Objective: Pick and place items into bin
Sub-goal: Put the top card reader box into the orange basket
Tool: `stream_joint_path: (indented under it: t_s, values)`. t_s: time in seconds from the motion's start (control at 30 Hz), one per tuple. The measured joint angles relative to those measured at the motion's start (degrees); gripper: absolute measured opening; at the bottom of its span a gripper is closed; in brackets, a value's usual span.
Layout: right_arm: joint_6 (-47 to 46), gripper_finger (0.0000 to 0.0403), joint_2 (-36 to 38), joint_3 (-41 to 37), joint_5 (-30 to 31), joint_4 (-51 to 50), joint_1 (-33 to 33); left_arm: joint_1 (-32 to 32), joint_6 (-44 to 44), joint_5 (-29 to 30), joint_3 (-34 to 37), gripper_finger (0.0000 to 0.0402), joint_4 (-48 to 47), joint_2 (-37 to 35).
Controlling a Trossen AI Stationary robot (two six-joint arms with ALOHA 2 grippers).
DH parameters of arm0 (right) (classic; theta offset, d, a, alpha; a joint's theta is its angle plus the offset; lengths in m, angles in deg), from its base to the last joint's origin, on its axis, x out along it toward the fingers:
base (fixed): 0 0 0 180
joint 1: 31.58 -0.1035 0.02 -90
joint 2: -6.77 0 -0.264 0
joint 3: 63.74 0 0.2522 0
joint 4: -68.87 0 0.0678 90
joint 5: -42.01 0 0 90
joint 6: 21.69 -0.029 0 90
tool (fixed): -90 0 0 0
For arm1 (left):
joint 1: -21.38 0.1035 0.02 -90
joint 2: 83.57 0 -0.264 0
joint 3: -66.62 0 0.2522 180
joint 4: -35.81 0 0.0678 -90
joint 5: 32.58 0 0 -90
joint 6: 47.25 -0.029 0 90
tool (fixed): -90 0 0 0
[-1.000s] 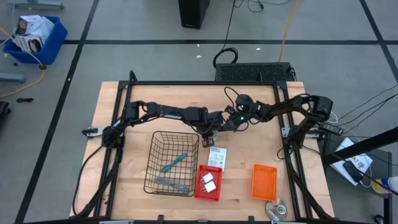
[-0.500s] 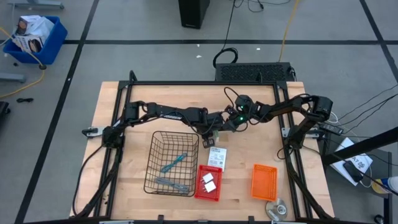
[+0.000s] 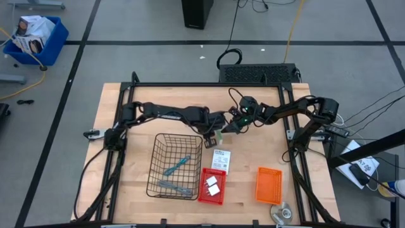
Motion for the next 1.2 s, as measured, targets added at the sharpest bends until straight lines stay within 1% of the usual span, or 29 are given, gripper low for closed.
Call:
stream_joint_path:
  t_s: [0.13,0.23,0.3,0.47,0.57,0.67,0.77,0.83,0.9,0.97,1.0,1.1,1.17,1.2]
  values:
    - [-1.4,0.0,0.3,0.0,-0.3,-0.4,0.2,0.1,0.0,0.7,0.0,0.001,-1.8,-1.8]
    - [-1.6,0.0,1.2,0.0,-2.8,-1.8,1.6,0.2,0.2,4.1,0.0,0.0004,-2.2,-3.2]
    - [-1.6,0.0,2.5,0.0,-2.7,-4.0,2.6,0.4,0.3,5.7,0.0,0.0008,-2.3,-4.2]
    - [0.0,0.0,8.3,-0.1,2.8,-11.6,4.4,1.0,0.3,6.8,0.0,0.0027,-4.7,-6.3]
    - [1.7,0.0,11.9,-0.1,6.4,-15.4,5.0,1.3,0.1,9.6,0.0,0.003,-6.2,-7.5]
    - [3.4,0.0,14.8,-0.1,7.0,-17.7,5.1,1.6,-0.1,12.3,0.0,0.003,-7.1,-9.3]
    - [3.0,0.0002,17.2,-0.1,7.4,-17.7,5.1,2.2,-0.4,12.5,0.0,0.0031,-6.7,-12.2]
    - [2.7,0.0012,18.4,-0.1,7.6,-17.5,4.5,2.6,-0.4,11.8,0.0,0.003,-5.7,-14.1]
    - [4.2,0.0031,19.1,-0.1,8.7,-16.1,3.4,2.9,-0.4,10.6,0.1,0.0031,-3.2,-16.4]
    - [6.4,0.0051,19.5,0.0,10.6,-13.5,2.1,2.9,-1.0,9.3,1.3,0.0031,1.2,-19.1]
    - [6.6,0.0059,19.8,0.0,10.6,-13.0,1.7,2.8,-1.6,7.7,2.5,0.0031,3.1,-20.9]
    - [4.6,0.0068,20.5,0.0,10.8,-10.2,0.5,2.5,-3.6,0.0,8.6,0.0031,10.2,-26.8]
    - [4.2,0.0064,21.6,-0.1,11.2,-10.8,-0.1,2.4,-4.2,-3.8,14.8,0.0031,15.7,-31.4]
    - [4.3,0.0059,22.2,0.0,12.4,-11.3,-0.5,2.4,-3.9,-5.2,18.0,0.0031,19.7,-33.9]
